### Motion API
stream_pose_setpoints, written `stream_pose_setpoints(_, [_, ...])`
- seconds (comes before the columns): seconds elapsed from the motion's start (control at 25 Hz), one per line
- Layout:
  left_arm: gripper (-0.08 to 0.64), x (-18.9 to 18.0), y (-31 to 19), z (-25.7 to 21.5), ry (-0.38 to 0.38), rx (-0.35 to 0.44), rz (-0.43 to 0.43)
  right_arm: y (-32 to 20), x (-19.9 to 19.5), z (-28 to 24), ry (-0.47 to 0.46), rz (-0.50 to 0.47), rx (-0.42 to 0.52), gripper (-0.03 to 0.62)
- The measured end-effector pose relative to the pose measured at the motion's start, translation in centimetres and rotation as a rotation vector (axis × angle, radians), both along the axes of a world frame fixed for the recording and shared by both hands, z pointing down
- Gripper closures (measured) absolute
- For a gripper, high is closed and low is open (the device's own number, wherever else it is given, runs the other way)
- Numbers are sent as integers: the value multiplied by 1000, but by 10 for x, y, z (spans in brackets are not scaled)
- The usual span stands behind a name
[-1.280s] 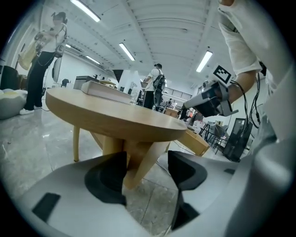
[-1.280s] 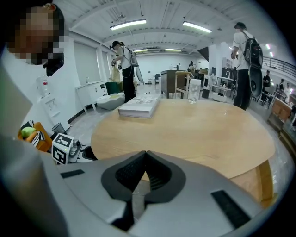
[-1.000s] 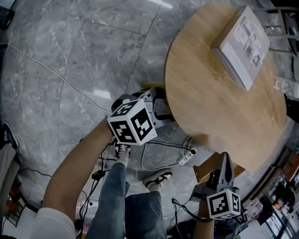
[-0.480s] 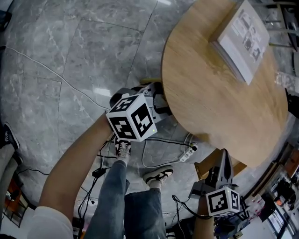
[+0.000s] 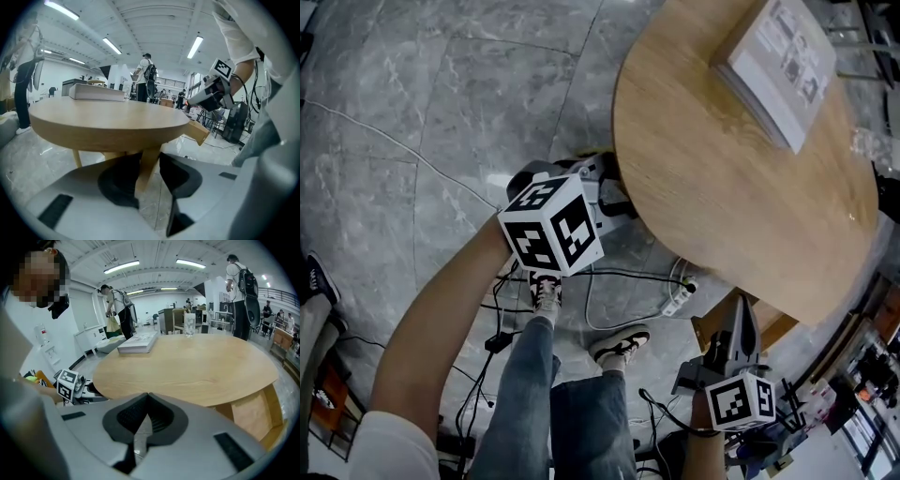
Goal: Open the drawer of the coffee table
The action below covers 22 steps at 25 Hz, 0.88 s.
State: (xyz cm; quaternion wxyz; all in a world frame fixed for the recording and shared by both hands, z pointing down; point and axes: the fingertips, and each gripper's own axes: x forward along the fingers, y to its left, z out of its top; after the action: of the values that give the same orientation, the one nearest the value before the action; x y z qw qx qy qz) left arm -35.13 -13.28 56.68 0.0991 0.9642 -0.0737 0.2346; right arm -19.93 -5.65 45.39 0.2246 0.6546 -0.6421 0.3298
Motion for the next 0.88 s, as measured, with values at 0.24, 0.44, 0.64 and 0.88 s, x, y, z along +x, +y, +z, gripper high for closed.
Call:
stream_pose_setpoints(0.24, [440,-4,6,-1,-21,20,28,4,-1,-4,-1,-6,11,592])
stream_pose_setpoints(0.44, [442,-3,10,-2,-21,10,40,5,-2,-6,-9,-5,21,592])
stream_pose_setpoints(0.64, [454,-6,21,-3,-40,26,110,8,3,-8,-4,-10,26,592])
stream_pose_setpoints(0.88, [457,-5,22,-3,-48,38,119,16,8,-8,-6,11,27,592])
